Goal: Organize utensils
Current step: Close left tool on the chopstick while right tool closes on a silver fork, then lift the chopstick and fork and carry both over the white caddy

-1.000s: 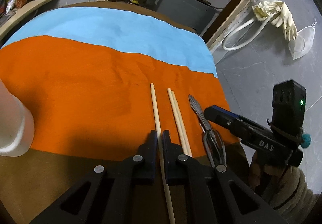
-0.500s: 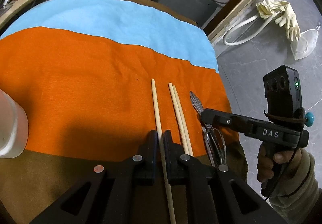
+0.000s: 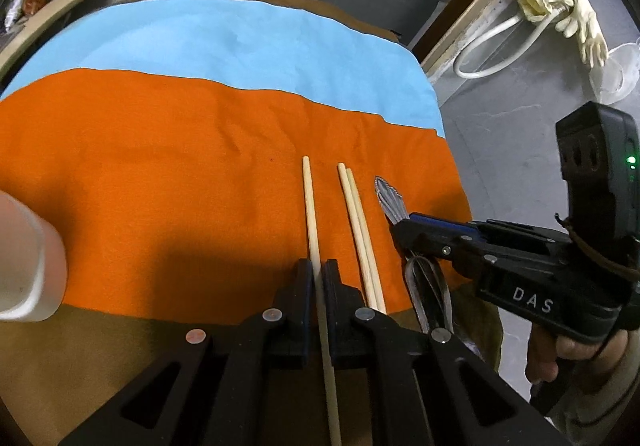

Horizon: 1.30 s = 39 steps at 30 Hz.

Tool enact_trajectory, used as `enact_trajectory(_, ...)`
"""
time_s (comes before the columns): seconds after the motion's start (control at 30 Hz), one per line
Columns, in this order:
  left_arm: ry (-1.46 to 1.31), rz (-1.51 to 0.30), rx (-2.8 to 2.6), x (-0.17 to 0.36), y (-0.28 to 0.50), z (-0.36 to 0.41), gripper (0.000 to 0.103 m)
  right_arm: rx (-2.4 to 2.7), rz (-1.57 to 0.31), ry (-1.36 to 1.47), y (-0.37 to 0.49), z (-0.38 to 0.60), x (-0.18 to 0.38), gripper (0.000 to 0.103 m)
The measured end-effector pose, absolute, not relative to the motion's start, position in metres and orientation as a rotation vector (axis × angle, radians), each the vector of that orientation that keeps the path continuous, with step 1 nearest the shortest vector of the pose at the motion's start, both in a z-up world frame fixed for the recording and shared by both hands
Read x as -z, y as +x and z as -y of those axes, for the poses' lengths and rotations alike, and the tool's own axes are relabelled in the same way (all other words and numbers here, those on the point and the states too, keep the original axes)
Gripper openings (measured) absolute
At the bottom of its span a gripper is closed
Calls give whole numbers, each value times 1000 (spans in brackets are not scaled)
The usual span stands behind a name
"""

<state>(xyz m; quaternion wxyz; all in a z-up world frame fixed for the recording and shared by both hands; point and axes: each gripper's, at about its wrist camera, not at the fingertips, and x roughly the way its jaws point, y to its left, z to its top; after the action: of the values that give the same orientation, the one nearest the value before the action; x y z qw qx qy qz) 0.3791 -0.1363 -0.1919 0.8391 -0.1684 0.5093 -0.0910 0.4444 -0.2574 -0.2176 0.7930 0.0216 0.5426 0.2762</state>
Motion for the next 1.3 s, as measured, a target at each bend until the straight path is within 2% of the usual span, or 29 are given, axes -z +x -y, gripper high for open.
enact_trajectory(0.1, -363, -1071, 176, 190, 372, 130, 5, -605, -1159, 44, 440, 254, 210, 8)
enact_trajectory(0.2, -368, -1073, 160, 190, 361, 120, 5, -609, -1155, 10, 433, 251, 206, 2)
enact_trajectory(0.77, -392, -1141, 174, 191, 349, 100, 5, -557, -1167, -48, 425, 242, 201, 2)
enact_trajectory(1.3, -430, -878, 295, 124, 292, 86, 5, -390, -897, 209, 355, 308, 141, 2)
